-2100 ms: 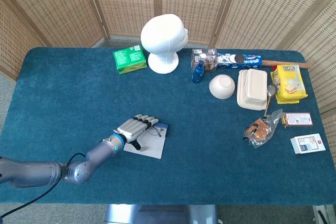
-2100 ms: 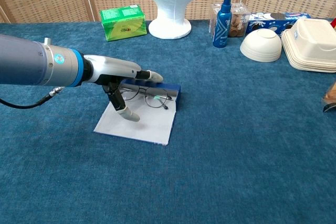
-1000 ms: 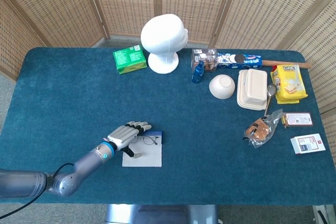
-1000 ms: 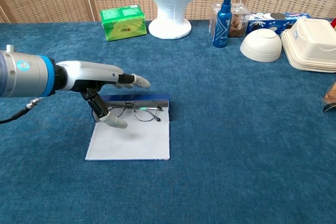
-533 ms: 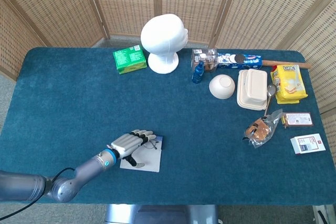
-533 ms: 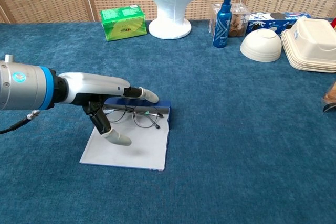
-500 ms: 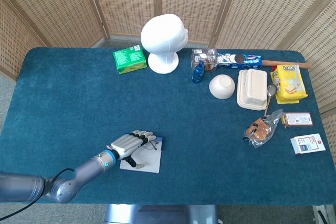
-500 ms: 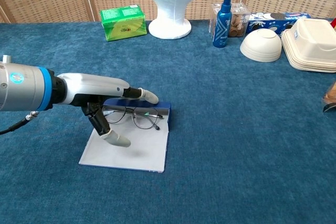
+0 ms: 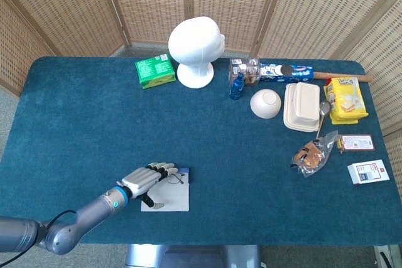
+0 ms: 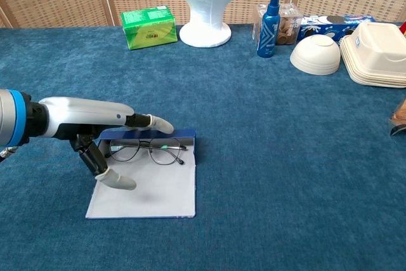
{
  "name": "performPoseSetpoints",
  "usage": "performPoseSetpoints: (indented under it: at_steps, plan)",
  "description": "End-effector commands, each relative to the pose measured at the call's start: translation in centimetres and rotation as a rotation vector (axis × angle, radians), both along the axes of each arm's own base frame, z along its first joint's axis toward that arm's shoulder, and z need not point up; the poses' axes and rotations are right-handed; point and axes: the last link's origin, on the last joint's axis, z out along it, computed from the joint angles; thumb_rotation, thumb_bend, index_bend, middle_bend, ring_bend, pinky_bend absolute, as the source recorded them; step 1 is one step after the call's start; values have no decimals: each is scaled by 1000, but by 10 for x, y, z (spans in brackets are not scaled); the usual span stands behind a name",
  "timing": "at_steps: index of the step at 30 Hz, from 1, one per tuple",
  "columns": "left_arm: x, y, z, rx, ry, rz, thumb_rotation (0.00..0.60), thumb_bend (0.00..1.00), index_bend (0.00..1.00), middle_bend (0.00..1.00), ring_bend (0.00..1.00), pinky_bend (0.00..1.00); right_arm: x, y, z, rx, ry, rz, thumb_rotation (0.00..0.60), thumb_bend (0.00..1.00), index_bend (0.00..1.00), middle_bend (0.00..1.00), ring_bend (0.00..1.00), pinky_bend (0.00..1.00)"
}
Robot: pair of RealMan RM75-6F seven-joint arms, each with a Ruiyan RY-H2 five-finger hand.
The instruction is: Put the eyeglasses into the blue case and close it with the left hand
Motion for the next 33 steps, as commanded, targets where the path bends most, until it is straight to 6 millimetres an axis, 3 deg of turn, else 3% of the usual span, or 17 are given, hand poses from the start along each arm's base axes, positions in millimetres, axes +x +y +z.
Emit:
performPoseSetpoints:
  at_steps: [1,33]
  plan:
    - [0,-3,0,-3,-5,-4,487,236,0,0,0,16,0,1,0,-1,1,0,542,185,0,101,0,182]
    - [0,-43,2,-80,-31,-38,480,236,0,0,0,14,-3,5,1,1,-3,5,537,185,0,101,0,181]
